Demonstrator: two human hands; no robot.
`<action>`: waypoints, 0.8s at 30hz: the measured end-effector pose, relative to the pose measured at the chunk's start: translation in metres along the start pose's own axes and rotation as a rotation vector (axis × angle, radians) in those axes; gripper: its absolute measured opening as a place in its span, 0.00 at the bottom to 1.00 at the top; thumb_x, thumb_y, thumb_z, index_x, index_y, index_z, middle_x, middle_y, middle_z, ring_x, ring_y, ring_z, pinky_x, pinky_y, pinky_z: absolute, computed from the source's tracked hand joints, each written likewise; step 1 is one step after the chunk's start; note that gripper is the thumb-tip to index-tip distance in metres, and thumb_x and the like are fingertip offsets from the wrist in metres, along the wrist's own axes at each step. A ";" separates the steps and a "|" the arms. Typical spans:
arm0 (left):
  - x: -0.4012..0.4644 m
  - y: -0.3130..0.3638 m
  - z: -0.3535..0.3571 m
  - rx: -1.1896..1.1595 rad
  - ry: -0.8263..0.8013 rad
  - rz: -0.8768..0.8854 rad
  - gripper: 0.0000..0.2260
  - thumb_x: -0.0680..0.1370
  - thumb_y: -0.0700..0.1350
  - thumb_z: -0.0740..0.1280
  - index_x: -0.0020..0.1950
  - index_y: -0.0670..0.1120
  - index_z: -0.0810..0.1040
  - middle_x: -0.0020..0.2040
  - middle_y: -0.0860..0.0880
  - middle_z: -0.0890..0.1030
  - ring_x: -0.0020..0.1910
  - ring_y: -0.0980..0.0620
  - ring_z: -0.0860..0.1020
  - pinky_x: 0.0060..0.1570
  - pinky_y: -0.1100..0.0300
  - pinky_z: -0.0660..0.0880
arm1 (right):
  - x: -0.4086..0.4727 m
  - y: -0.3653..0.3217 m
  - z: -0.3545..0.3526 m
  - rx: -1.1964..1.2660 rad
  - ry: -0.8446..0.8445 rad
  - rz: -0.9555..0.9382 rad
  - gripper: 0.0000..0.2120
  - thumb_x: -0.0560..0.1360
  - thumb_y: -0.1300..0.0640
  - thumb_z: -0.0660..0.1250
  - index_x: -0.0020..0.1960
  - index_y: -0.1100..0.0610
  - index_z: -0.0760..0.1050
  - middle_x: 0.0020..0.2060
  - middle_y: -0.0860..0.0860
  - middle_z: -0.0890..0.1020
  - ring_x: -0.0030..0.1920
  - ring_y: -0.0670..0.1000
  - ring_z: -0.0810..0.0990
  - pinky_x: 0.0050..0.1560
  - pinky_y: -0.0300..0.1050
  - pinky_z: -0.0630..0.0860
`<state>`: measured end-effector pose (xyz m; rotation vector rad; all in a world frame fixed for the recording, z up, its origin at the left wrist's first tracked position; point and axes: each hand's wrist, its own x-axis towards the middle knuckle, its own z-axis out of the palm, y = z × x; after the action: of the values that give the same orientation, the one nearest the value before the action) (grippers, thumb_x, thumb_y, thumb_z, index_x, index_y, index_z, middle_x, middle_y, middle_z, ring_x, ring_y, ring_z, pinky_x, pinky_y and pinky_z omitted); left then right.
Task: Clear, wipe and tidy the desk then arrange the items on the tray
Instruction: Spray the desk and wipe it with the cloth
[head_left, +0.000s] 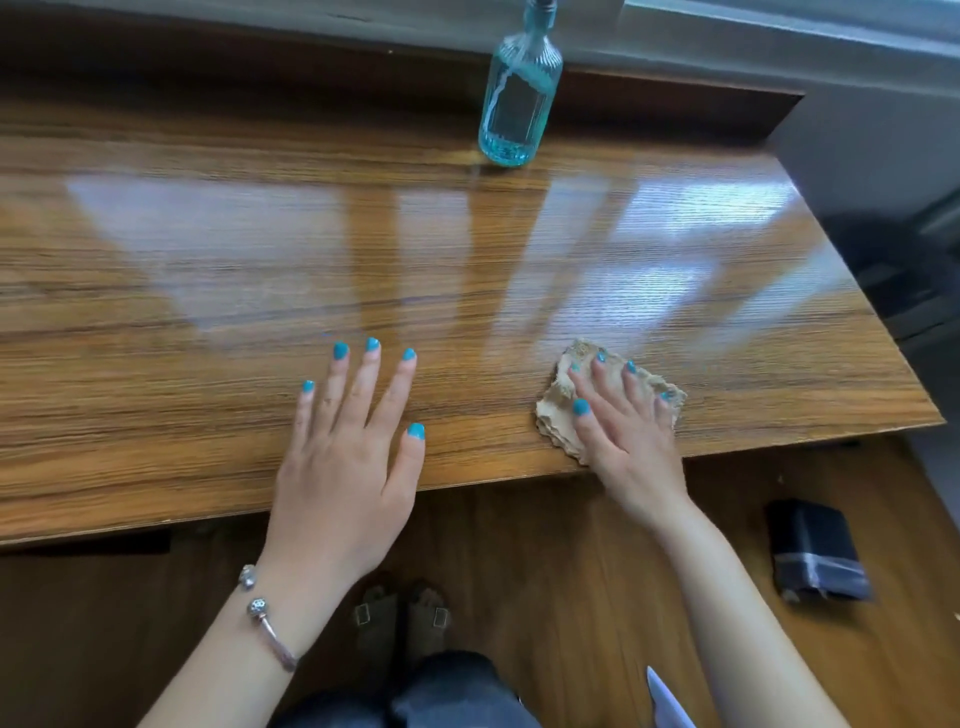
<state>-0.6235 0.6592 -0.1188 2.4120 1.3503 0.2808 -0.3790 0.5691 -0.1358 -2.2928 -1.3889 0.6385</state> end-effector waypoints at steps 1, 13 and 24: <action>0.000 0.003 0.001 -0.008 -0.011 0.017 0.25 0.80 0.59 0.42 0.76 0.61 0.37 0.77 0.57 0.37 0.74 0.58 0.31 0.71 0.57 0.31 | -0.003 0.005 -0.015 0.213 0.015 -0.001 0.23 0.78 0.35 0.51 0.72 0.35 0.60 0.76 0.39 0.59 0.78 0.43 0.51 0.78 0.52 0.45; 0.033 0.079 0.047 0.067 -0.080 0.229 0.26 0.81 0.59 0.46 0.78 0.59 0.44 0.79 0.54 0.44 0.75 0.56 0.33 0.71 0.56 0.30 | 0.005 0.017 -0.019 -0.346 0.263 0.066 0.30 0.79 0.34 0.46 0.79 0.42 0.52 0.78 0.44 0.53 0.79 0.50 0.49 0.76 0.58 0.46; 0.023 -0.024 0.007 0.052 -0.056 -0.059 0.25 0.81 0.60 0.44 0.78 0.58 0.49 0.79 0.55 0.46 0.76 0.57 0.37 0.74 0.54 0.36 | 0.023 0.011 0.007 -0.479 0.126 0.099 0.31 0.77 0.31 0.35 0.78 0.38 0.45 0.79 0.44 0.51 0.78 0.50 0.48 0.73 0.56 0.49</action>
<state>-0.6280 0.6894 -0.1348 2.3988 1.4176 0.1637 -0.3660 0.5860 -0.1516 -2.7263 -1.4999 0.1920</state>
